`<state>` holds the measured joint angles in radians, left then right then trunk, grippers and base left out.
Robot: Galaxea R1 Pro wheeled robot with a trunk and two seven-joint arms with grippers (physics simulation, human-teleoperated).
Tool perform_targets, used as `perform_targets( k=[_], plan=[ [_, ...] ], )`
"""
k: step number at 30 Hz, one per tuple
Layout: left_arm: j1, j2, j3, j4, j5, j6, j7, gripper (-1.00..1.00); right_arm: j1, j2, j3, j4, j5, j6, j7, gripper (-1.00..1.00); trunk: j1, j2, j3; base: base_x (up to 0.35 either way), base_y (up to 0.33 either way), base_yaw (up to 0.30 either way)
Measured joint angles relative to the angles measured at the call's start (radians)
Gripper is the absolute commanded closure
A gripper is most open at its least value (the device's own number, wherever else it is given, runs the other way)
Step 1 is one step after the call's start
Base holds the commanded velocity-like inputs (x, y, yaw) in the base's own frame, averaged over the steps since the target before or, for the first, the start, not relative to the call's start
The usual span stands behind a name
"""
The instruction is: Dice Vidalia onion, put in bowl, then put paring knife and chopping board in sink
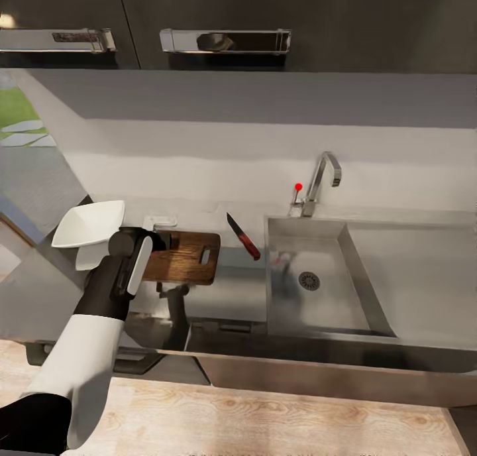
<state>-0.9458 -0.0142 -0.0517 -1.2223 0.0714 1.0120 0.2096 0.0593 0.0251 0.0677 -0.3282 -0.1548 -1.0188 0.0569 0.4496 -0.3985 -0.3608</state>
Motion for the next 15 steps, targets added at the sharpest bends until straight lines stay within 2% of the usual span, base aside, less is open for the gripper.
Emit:
perform_targets(
  k=[8, 15],
  plan=[
    [0.0, -0.004, -0.001, 0.009, 0.001, 0.0, 0.0, 1.0, 0.0, 0.0, 0.0, 0.0, 0.0, 0.0, 0.0, -1.0, 0.0, 0.0, 0.0, -0.01, 0.0, 0.0],
    [0.0, -0.032, -0.001, 0.02, 0.0, 0.0, 0.0, 1.0, 0.0, 0.0, 0.0, 0.0, 0.0, -0.001, 0.0, -1.0, 0.0, 0.0, 0.0, 0.0, -0.009, 0.0]
  ],
)
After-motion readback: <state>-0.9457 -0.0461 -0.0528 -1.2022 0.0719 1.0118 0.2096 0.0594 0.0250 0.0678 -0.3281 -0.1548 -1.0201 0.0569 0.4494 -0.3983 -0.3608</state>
